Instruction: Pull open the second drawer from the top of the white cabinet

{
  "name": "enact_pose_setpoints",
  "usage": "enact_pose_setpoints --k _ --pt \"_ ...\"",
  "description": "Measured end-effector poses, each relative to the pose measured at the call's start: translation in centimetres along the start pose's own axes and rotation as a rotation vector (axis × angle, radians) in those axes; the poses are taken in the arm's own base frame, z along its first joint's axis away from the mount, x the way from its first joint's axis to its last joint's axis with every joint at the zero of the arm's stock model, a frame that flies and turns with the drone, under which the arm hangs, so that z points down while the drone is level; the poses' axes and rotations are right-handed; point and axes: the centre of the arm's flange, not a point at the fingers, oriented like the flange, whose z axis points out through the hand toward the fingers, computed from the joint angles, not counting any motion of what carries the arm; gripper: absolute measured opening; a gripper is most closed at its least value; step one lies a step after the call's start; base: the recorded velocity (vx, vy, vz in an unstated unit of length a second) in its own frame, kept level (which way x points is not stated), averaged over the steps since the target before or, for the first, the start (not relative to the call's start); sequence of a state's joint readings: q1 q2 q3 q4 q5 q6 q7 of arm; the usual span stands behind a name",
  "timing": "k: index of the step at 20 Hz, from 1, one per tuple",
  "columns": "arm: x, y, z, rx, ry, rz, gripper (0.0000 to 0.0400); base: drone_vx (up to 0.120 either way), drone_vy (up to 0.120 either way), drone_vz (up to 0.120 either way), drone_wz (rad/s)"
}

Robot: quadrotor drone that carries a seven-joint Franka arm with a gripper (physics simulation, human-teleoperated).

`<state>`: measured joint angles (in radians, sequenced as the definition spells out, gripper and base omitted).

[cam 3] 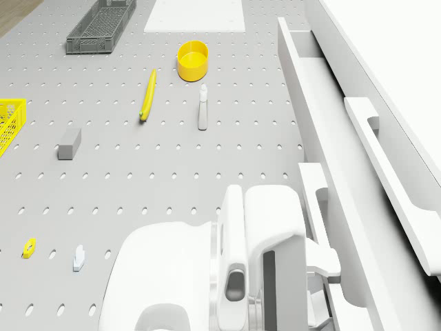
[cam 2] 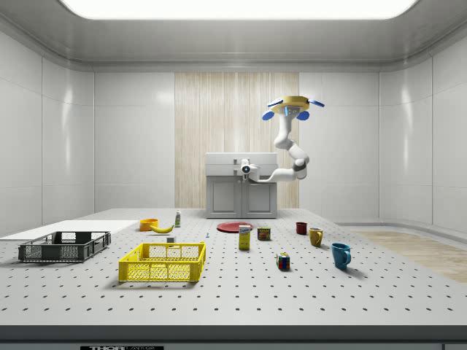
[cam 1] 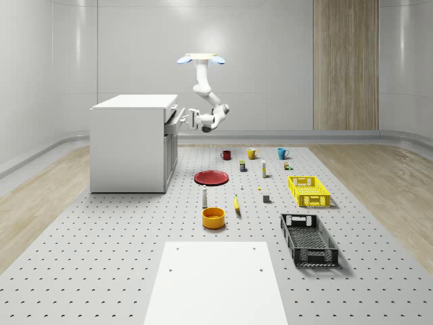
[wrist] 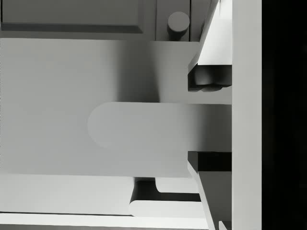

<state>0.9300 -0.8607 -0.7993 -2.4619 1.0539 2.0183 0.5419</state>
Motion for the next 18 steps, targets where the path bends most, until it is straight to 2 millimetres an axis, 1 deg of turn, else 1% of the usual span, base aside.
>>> enact_pose_setpoints --k 1,3,5,6,10,14,15,17,18 --pt "0.3 0.3 -0.5 -0.011 0.009 0.015 0.0223 0.0 0.0 0.0 0.0" --pt "-0.2 -0.1 -1.4 -0.006 0.006 0.032 0.0175 0.0 0.0 0.0 0.0" --pt "-0.5 -0.3 -2.2 0.0 0.001 0.039 0.0145 0.0 0.0 0.0 0.0" --pt "-0.6 -0.4 -2.7 0.001 -0.001 0.041 0.0139 0.0 0.0 0.0 0.0" --pt "-0.9 -0.6 -4.6 -0.004 0.003 0.061 0.0164 0.0 0.0 0.0 0.0" --pt "-1.0 -0.7 -6.8 -0.007 0.005 0.062 0.0176 0.0 0.0 0.0 0.0" --pt "-0.2 -0.1 -7.1 -0.002 0.002 0.024 0.0159 0.0 0.0 0.0 0.0" --pt "-0.4 -0.3 -7.9 0.002 -0.002 0.031 0.0136 0.0 0.0 0.0 0.0" --pt "-0.6 -0.4 -8.3 0.002 -0.002 0.037 0.0139 0.0 0.0 0.0 0.0"
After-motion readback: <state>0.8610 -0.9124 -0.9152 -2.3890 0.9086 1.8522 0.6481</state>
